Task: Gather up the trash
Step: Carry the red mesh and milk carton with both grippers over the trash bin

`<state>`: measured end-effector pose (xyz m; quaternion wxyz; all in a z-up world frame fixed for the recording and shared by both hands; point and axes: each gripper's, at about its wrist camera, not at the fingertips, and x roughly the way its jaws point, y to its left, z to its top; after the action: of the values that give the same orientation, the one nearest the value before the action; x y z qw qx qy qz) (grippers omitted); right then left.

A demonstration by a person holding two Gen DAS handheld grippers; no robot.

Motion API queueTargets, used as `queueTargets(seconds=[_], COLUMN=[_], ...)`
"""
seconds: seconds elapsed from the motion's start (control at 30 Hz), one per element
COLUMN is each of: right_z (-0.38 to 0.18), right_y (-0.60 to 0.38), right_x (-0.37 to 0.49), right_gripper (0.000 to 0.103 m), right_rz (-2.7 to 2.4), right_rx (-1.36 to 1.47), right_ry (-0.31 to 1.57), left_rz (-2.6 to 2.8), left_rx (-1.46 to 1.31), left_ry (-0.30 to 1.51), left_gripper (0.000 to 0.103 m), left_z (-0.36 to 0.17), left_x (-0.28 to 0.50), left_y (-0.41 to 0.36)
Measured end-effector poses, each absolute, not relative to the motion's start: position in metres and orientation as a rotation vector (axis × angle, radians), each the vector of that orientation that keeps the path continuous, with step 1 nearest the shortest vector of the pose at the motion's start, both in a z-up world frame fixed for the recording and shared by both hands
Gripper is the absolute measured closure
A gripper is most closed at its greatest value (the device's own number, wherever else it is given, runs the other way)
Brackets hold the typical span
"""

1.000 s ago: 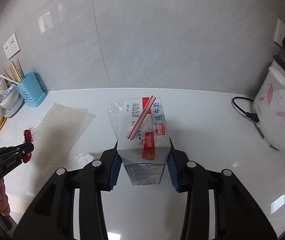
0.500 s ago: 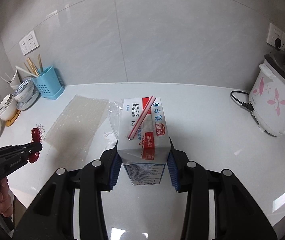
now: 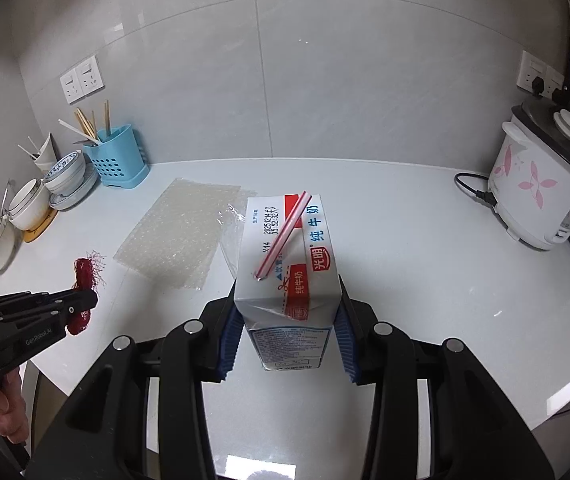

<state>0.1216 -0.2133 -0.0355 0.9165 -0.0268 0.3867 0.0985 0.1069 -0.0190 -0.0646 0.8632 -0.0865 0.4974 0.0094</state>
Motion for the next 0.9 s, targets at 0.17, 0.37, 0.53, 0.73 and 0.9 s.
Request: queueTargets(seconds=[0.17,0.37,0.53,0.73,0.9], right_z=[-0.034,-0.033,-0.032,-0.034,-0.035], right_y=[-0.212,-0.210,-0.207,-0.205,-0.205], right_x=[0.102,0.081,0.067,0.044,0.027], right_gripper=[0.064,0.064,0.064,0.064,0.064], right_rz=[0.195,0.194,0.194,0.194,0.193], right_rx=[-0.051,-0.047,-0.046,-0.048,-0.051], right_ry=[0.784,0.779,0.776,0.778,0.780], left_rz=[0.001,-0.009,-0.023,-0.044,-0.054], left_rx=[-0.172,-0.163,-0.158,-0.147,-0.148], left_ry=[1.039,1.020,1.012,1.009,1.014], left_gripper=[0.090,0.090,0.090,0.090,0.090], left_z=[-0.062,-0.057,-0.054,-0.054,-0.057], left_x=[0.090,0.070,0.055,0.036,0.018], left_y=[-0.021,-0.022,-0.024,-0.029,-0.031])
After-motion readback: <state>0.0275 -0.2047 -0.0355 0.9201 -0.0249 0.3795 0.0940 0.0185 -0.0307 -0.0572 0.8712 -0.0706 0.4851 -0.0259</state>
